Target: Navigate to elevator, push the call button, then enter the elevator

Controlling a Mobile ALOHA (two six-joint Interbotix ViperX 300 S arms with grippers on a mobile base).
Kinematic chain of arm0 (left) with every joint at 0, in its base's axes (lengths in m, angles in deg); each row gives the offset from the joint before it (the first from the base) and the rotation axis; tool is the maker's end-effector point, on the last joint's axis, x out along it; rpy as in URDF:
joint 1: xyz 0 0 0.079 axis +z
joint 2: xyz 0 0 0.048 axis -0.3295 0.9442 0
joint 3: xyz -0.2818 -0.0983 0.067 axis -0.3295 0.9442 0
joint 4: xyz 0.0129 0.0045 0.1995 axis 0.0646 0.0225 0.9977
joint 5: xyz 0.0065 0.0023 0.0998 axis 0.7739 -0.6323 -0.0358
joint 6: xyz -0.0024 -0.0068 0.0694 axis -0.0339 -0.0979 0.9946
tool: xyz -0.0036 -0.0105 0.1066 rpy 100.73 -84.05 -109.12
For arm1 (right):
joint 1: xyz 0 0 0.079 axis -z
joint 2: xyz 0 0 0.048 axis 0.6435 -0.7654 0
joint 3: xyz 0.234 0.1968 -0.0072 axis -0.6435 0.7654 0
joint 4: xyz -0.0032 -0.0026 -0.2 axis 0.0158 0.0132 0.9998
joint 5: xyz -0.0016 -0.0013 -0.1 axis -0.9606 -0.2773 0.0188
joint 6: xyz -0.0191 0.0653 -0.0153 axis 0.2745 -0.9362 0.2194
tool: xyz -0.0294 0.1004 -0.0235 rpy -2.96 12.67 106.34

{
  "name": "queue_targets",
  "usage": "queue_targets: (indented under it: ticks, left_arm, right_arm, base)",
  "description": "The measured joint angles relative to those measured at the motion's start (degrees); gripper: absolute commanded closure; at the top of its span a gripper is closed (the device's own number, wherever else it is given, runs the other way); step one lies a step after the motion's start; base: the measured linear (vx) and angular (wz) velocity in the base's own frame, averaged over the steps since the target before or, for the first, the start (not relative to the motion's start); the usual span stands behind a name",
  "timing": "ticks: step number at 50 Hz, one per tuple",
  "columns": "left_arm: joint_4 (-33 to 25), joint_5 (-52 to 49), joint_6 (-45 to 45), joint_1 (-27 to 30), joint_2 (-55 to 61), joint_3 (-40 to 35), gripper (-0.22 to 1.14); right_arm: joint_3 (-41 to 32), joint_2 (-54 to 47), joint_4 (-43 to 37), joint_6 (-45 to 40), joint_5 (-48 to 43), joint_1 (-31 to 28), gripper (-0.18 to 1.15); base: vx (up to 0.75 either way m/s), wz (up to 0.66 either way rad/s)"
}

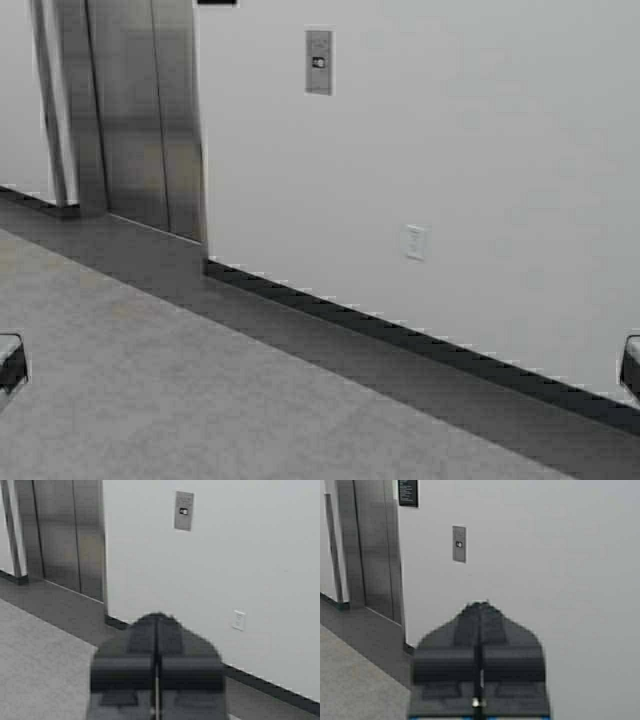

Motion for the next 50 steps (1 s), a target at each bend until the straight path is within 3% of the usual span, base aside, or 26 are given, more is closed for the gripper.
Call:
queue_targets:
  ticks: [32,50]
  left_arm:
    - [0.0,0.0,-0.62,-0.09,-0.88,1.14,0.89]
    - [0.0,0.0,-1.93,0.0,1.05,0.35,0.89]
  right_arm:
    - [-0.09,-1.93,0.62,-0.09,0.0,0.09,0.93]
    - [-0.26,0.09,0.79,0.18,1.05,0.0,0.93]
  base:
    - [0.64,0.03]
    - [0.56,0.23]
